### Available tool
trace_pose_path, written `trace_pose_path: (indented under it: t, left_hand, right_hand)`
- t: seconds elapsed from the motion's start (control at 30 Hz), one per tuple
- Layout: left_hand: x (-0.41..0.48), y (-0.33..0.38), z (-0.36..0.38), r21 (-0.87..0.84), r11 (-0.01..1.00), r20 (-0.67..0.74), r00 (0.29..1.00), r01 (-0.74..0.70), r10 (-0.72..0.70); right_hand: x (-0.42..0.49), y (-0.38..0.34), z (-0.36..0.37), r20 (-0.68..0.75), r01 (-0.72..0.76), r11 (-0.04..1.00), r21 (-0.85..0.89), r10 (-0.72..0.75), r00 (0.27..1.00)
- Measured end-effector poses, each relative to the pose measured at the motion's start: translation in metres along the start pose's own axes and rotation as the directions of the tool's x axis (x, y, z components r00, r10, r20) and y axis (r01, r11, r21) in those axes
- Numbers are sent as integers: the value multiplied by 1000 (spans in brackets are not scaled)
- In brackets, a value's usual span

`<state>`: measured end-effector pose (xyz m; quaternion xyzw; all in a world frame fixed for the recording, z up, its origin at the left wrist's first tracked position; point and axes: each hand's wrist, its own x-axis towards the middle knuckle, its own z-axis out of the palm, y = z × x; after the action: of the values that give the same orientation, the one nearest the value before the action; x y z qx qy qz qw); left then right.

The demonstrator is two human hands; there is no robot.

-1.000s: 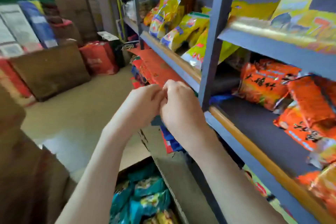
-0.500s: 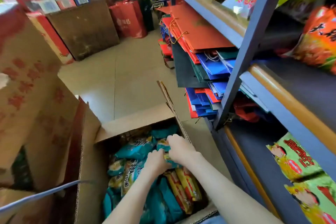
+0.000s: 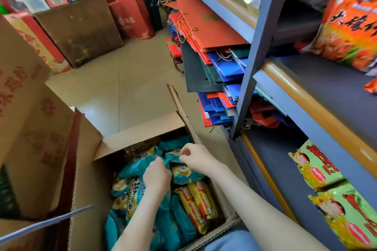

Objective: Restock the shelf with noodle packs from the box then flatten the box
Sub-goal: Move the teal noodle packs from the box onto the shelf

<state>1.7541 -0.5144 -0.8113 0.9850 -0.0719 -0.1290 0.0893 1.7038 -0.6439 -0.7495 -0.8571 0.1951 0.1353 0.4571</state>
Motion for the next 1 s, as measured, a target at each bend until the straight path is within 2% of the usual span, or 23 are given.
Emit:
trace_pose_path:
  t: [0.07,0.2,0.27,0.33,0.37,0.47,0.53,0.6,0.63,0.67,0.77,0.83,0.87,0.93,1.0]
  left_hand:
    - [-1,9,-23,-111,993,-50,998,37,-42]
    - [-4,36,-84,-287,958,-161,986,2,-50]
    - [-5,50,-118,-410,911,-198,979,-30,-56]
    - [-5,65,-149,-533,843,-225,973,-73,-58]
    - [-6,72,-162,-603,793,-220,974,-85,-62]
    - [-9,95,-191,-804,582,-175,984,-120,-39]
    - [-13,111,-204,-846,500,-192,980,-187,42]
    - [-15,126,-213,-895,364,-211,963,-259,167]
    - [-17,133,-216,-909,288,-244,944,-302,220]
    - [-17,139,-218,-895,255,-309,920,-367,240]
    - [-14,153,-223,-811,292,-467,862,-506,197]
    - [-11,160,-231,-771,401,-481,865,-495,143]
    - [-11,163,-238,-778,439,-438,889,-450,133]
    - [-14,170,-258,-849,424,-271,948,-316,165]
    - [-21,178,-281,-876,407,-171,957,-257,236]
  right_hand:
    - [0,-5,-10,-16,-11,996,83,12,1000]
    - [-5,-19,-32,6,-57,976,211,57,998]
    - [-13,-30,-46,105,-34,965,260,7,994]
    - [-24,-42,-62,205,32,933,358,-112,972]
    - [-29,-47,-70,211,68,915,397,-163,964]
    - [-35,-56,-89,77,223,900,374,-270,960]
    - [-34,-58,-98,-87,296,890,348,-284,955]
    - [-34,-58,-111,-248,327,850,413,-241,938]
    - [-35,-58,-118,-294,338,808,482,-215,931]
    - [-37,-58,-125,-321,350,761,546,-196,927]
    - [-49,-66,-151,-375,377,678,631,-158,913]
    - [-58,-77,-167,-409,387,627,676,-117,905]
    - [-64,-84,-175,-430,392,603,695,-88,899]
    - [-75,-100,-192,-466,398,577,714,-33,884]
    - [-89,-115,-207,-489,406,557,725,1,872]
